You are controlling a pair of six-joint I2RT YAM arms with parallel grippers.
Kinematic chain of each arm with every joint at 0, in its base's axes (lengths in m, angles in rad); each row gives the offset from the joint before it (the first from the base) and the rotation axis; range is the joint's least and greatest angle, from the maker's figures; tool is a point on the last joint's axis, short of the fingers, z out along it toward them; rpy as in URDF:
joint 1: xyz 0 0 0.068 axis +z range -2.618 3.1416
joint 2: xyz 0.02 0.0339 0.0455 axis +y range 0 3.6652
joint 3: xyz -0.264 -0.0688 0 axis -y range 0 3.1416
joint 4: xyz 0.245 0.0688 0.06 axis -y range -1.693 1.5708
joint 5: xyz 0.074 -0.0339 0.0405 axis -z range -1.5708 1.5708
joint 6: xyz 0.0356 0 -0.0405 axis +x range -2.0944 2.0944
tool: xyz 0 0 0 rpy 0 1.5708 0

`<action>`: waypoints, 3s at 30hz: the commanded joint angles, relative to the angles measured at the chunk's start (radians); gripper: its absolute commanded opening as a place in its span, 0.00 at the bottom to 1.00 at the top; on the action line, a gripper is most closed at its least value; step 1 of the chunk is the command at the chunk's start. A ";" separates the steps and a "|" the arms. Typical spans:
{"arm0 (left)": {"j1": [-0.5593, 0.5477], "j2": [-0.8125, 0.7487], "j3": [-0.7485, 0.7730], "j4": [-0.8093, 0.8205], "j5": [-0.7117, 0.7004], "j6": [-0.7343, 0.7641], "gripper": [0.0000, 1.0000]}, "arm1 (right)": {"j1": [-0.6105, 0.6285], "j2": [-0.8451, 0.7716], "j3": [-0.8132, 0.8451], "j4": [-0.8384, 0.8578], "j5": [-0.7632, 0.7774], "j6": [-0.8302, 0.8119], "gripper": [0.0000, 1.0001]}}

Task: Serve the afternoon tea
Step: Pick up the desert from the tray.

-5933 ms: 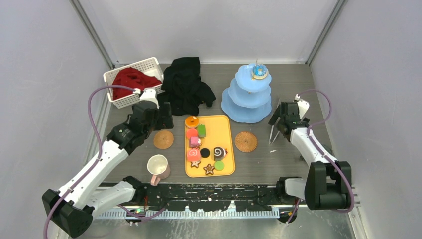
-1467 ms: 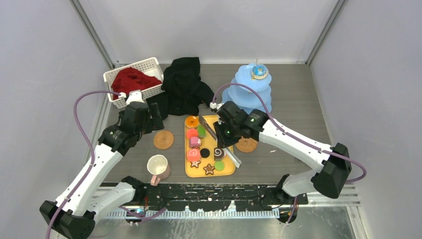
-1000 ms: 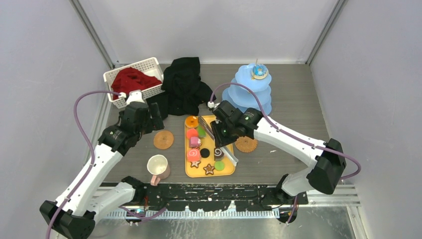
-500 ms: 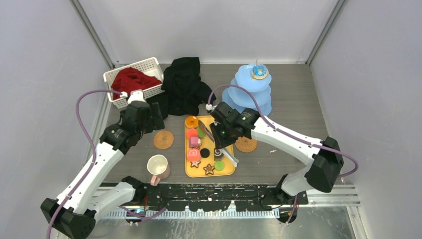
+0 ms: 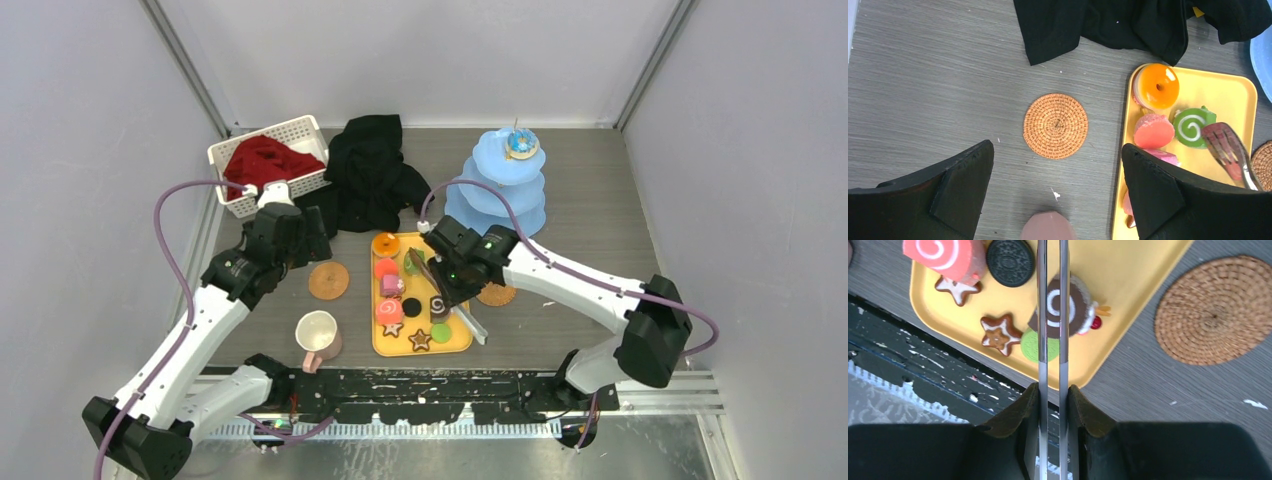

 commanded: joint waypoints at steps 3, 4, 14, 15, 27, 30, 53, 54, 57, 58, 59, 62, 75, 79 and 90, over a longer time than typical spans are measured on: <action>0.005 -0.004 -0.005 0.061 0.018 0.004 0.98 | -0.023 -0.078 -0.004 -0.064 0.073 -0.016 0.01; 0.005 -0.008 -0.008 0.060 0.020 0.002 0.98 | -0.024 -0.082 -0.008 -0.065 0.073 -0.015 0.00; 0.005 -0.023 -0.016 0.056 0.018 -0.004 0.98 | -0.023 -0.147 0.013 -0.120 0.137 -0.025 0.01; 0.005 -0.023 -0.016 0.057 0.018 -0.003 0.98 | -0.023 -0.160 0.022 -0.133 0.147 -0.035 0.01; 0.005 0.005 -0.005 0.073 0.027 0.002 0.98 | -0.022 -0.106 0.028 -0.240 0.153 -0.110 0.21; 0.005 0.009 -0.004 0.078 0.027 0.004 0.98 | -0.021 -0.100 0.017 -0.240 0.145 -0.117 0.26; 0.005 0.043 -0.006 0.091 0.032 -0.003 0.98 | -0.003 -0.026 -0.032 -0.091 0.024 -0.121 0.44; 0.005 0.042 -0.006 0.092 0.031 -0.003 0.98 | -0.003 -0.020 -0.031 -0.079 0.024 -0.118 0.45; 0.005 0.041 -0.005 0.090 0.030 0.000 0.98 | -0.003 -0.006 -0.024 -0.060 0.035 -0.115 0.48; 0.005 0.040 -0.004 0.090 0.028 0.004 0.98 | -0.003 -0.001 -0.022 -0.061 0.049 -0.115 0.49; 0.005 0.039 -0.004 0.090 0.028 0.005 0.98 | -0.003 0.002 -0.017 -0.062 0.062 -0.115 0.50; 0.005 0.042 0.002 0.087 0.028 0.014 0.98 | -0.003 0.010 -0.009 -0.055 0.095 -0.109 0.52; 0.005 0.045 0.007 0.088 0.033 0.022 0.98 | -0.003 0.025 -0.005 0.011 0.140 -0.065 0.25; 0.004 0.041 0.007 0.089 0.031 0.024 0.98 | -0.004 0.001 0.015 -0.022 0.147 -0.074 0.06; 0.005 0.029 0.028 0.085 0.022 0.032 0.98 | -0.041 -0.153 0.203 -0.153 0.183 -0.160 0.01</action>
